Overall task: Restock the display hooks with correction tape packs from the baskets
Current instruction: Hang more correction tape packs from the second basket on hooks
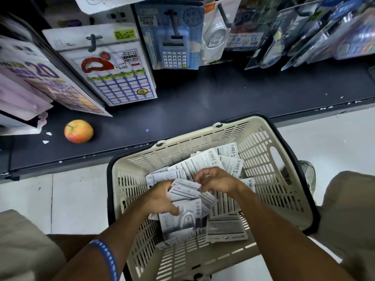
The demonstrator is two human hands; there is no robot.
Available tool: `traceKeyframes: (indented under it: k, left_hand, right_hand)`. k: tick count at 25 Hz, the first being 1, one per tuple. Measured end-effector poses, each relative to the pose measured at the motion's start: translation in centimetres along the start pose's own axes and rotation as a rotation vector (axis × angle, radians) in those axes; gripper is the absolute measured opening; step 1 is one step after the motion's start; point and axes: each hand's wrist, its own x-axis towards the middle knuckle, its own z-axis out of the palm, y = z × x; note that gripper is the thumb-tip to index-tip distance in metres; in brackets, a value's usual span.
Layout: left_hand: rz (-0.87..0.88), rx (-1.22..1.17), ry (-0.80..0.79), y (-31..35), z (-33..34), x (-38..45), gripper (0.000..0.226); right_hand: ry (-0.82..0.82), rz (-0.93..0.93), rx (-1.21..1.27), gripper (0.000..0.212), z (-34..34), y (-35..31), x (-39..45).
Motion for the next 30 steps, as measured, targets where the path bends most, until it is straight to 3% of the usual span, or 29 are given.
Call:
traceKeyframes:
  k: [6, 8, 11, 14, 18, 20, 22, 24, 27, 30]
  left_hand:
    - [0.116, -0.285, 0.11, 4.4, -2.8, -0.5, 0.062]
    - [0.147, -0.345, 0.105, 5.7, -2.8, -1.5, 0.06]
    - [0.087, -0.352, 0.118, 6.2, -2.8, -2.9, 0.052]
    - [-0.042, -0.305, 0.203, 5.4, -3.7, -4.0, 0.046]
    - [-0.093, -0.259, 0.27, 4.5, -4.3, -5.7, 0.04]
    - [-0.109, -0.277, 0.289, 4.4, -4.6, -6.0, 0.041]
    - [-0.114, -0.312, 0.332, 4.8, -5.2, -6.1, 0.044]
    - [-0.093, -0.35, 0.342, 5.5, -5.7, -6.2, 0.041]
    - [-0.028, -0.454, 0.329, 7.3, -5.5, -7.3, 0.032]
    - [0.078, -0.599, 0.279, 10.5, -5.4, -8.7, 0.036]
  right_hand:
    - [0.213, -0.163, 0.667, 0.021, -3.2, -2.2, -2.7]
    - [0.229, -0.082, 0.682, 0.029, -3.6, -2.5, -3.9]
    - [0.284, 0.139, 0.342, 0.042, -2.1, -1.2, -5.5]
    - [0.412, 0.163, -0.012, 0.044, 0.1, 0.7, -5.9]
    - [0.329, 0.151, -0.597, 0.046, 3.2, 2.8, -5.4]
    - [0.298, 0.211, -0.73, 0.041, 3.8, 3.0, -5.0]
    - [0.25, 0.262, -0.634, 0.033, 2.3, 1.8, -5.0]
    - [0.248, 0.238, -0.257, 0.021, -0.8, -0.2, -6.5]
    - [0.353, -0.06, 0.355, 0.043, -4.0, -3.5, -10.7]
    - [0.504, -0.381, 0.41, 0.048, -4.5, -7.1, -14.5]
